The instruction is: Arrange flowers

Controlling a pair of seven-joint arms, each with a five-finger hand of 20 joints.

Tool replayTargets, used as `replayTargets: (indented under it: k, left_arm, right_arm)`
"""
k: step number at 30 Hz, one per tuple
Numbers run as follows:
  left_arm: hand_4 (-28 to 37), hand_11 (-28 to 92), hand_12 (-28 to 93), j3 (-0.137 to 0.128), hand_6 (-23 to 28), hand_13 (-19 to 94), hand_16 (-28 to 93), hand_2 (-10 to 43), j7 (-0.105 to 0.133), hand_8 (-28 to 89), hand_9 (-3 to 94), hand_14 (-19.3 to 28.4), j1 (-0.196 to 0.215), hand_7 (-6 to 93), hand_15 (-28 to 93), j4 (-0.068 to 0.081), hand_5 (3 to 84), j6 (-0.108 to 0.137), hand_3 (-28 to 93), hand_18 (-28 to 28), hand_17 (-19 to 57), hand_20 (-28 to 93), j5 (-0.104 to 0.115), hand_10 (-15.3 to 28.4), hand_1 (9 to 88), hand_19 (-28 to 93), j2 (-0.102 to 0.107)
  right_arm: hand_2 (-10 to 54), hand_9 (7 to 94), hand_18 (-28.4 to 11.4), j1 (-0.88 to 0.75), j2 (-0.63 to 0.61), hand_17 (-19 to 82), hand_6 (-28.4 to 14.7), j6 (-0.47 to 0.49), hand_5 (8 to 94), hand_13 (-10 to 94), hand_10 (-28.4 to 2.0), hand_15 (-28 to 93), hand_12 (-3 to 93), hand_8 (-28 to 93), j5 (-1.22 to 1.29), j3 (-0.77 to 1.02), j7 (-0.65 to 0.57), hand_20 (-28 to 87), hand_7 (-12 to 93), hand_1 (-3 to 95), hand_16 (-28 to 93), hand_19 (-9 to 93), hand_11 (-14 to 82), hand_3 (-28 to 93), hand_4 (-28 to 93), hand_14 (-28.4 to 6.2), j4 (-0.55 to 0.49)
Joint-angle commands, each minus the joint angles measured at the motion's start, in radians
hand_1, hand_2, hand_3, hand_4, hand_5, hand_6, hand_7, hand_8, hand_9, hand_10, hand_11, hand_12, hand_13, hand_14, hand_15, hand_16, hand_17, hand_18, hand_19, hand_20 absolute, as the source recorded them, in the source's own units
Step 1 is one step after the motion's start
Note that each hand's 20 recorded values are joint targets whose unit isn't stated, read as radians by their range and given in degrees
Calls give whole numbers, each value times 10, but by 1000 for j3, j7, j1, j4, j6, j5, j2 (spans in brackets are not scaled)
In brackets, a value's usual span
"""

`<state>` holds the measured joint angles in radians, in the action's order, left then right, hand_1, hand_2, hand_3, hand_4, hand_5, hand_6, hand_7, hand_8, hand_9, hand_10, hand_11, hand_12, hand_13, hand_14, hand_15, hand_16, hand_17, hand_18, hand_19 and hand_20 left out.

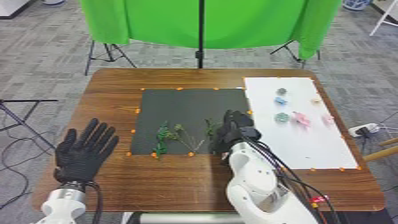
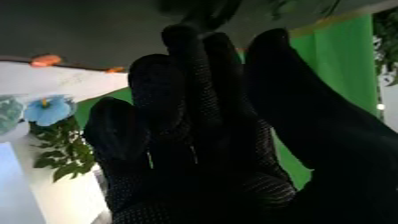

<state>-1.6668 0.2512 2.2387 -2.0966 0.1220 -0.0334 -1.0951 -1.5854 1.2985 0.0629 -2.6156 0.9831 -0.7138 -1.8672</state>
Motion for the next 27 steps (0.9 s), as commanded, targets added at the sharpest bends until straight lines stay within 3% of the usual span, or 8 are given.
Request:
replayTargets:
  k: [1,5,7,10,15,19,23,27]
  left_arm:
    - [-283,174,103,-4,100,262,-56,96,5,-81,376,164,21,87,294,-2,438,7,779,134,-81,108,10,157,284,323,-4]
    - [-283,174,103,-10,100,262,-56,97,16,-81,377,164,33,87,294,-9,439,21,779,134,-80,109,12,156,284,323,-6]
    - [-283,175,103,-10,100,262,-57,97,24,-81,377,163,34,88,295,-11,439,29,779,134,-80,109,19,157,284,324,-6]
    - [-283,177,103,-10,100,263,-57,98,24,-81,378,163,34,89,295,-11,440,32,781,134,-80,109,20,157,284,324,-8]
    - [-283,178,102,-3,100,263,-57,100,21,-82,379,164,24,91,297,-8,442,31,781,135,-81,109,21,156,285,326,-7]
    - [-283,180,102,0,100,263,-58,100,20,-83,379,164,24,93,299,-9,443,33,782,135,-82,110,21,157,285,328,-8]
    - [-283,180,101,3,100,263,-59,100,14,-84,380,164,26,93,300,-8,443,35,784,135,-81,109,20,157,284,327,-10]
    - [-283,181,101,2,101,264,-59,101,13,-83,379,164,32,93,302,-13,443,56,784,134,-82,109,11,157,283,326,-12]
  right_arm:
    - [-95,603,-284,-24,-34,389,-86,-31,616,582,-222,758,168,-121,-3,25,-3,650,213,430,260,932,226,838,-283,-184,-60]
    - [-95,576,-283,-55,-64,388,-93,-52,599,566,-234,759,162,-127,82,53,29,649,217,406,237,932,218,828,-272,-193,-133]
    - [-95,616,-271,-69,-71,395,-87,-2,612,589,-223,819,210,-128,177,72,39,650,212,394,272,932,354,815,-252,-194,-180]
    - [-88,655,-266,-75,-63,397,-75,91,656,614,-215,838,221,-127,313,98,37,652,204,391,292,932,401,805,-240,-192,-220]
    - [-51,635,-267,-65,-38,374,-65,175,656,585,-222,811,198,-125,372,111,42,628,179,384,299,932,329,801,-236,-197,-217]
    - [-38,605,-269,-63,-30,355,-57,228,642,544,-230,741,166,-120,346,92,32,592,151,378,245,932,215,806,-235,-202,-209]
    - [-34,595,-271,-62,-26,351,-52,239,648,532,-235,734,165,-119,297,81,25,580,144,373,231,932,201,806,-232,-208,-184]
    - [-25,587,-272,-59,-29,349,-55,278,656,522,-238,737,168,-117,276,85,21,574,136,366,225,932,201,805,-227,-210,-169]
